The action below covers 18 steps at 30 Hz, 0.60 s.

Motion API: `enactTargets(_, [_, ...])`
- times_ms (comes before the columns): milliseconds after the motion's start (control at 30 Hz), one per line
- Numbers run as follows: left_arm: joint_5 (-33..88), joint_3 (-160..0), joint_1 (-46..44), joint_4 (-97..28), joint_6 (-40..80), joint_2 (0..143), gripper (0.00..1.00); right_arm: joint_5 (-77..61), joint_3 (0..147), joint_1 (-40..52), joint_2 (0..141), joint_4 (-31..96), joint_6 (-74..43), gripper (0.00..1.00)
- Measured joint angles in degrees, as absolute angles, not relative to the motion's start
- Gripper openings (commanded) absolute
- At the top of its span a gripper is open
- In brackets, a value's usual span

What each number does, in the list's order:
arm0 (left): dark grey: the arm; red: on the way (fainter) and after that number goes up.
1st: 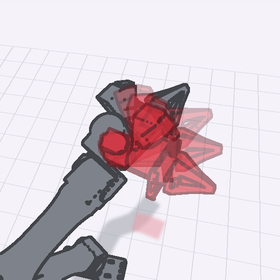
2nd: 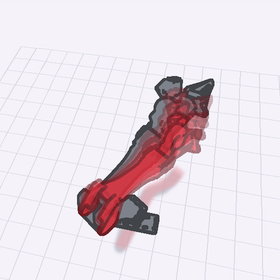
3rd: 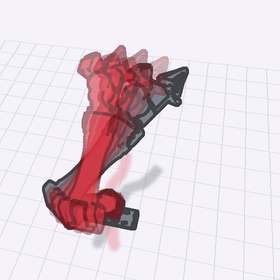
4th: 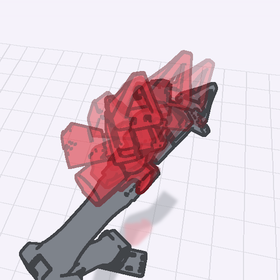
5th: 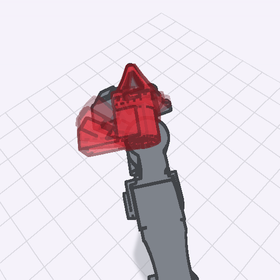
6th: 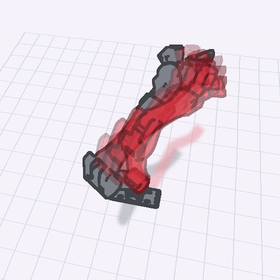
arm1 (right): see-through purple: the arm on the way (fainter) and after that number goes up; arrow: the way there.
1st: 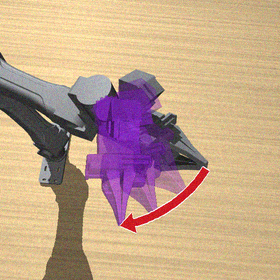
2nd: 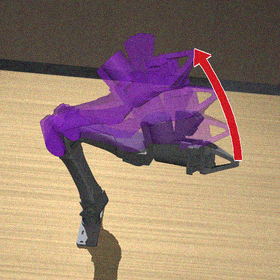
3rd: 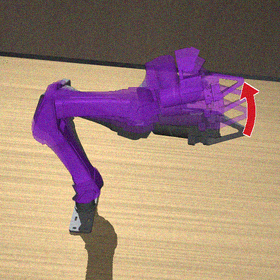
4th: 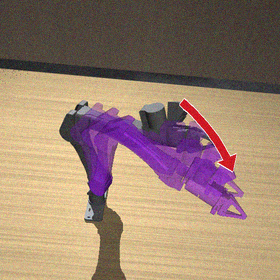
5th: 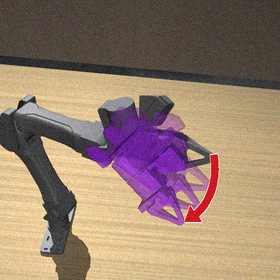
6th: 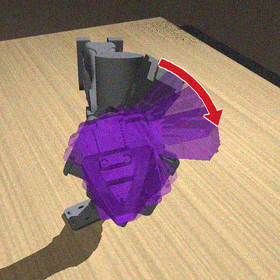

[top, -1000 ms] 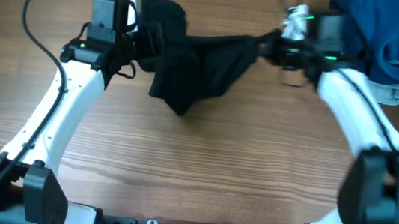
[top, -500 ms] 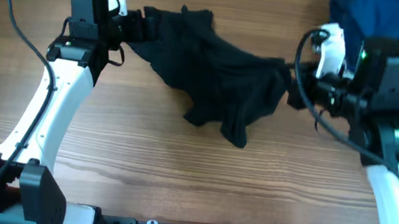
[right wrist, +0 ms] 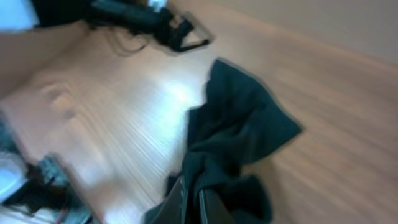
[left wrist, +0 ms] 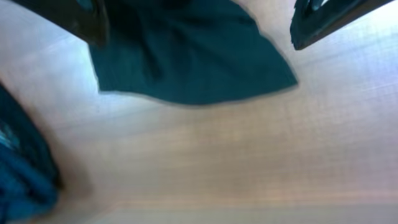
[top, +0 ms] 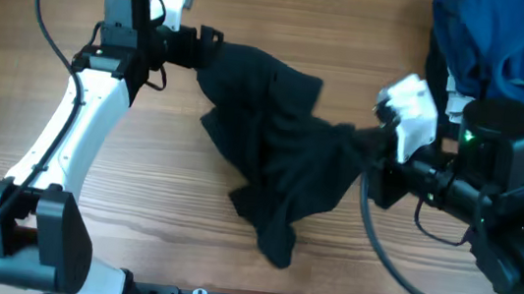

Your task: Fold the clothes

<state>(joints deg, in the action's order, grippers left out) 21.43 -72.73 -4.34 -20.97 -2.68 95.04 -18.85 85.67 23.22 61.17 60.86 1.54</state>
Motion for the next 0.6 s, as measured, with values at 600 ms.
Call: enactTargets(600, [25.2, -62.8, -5.7, -37.6, -15.2, 100.1, 0.80, -16.3, 85.8, 18.2, 78.2, 52.2, -2.9, 0.04])
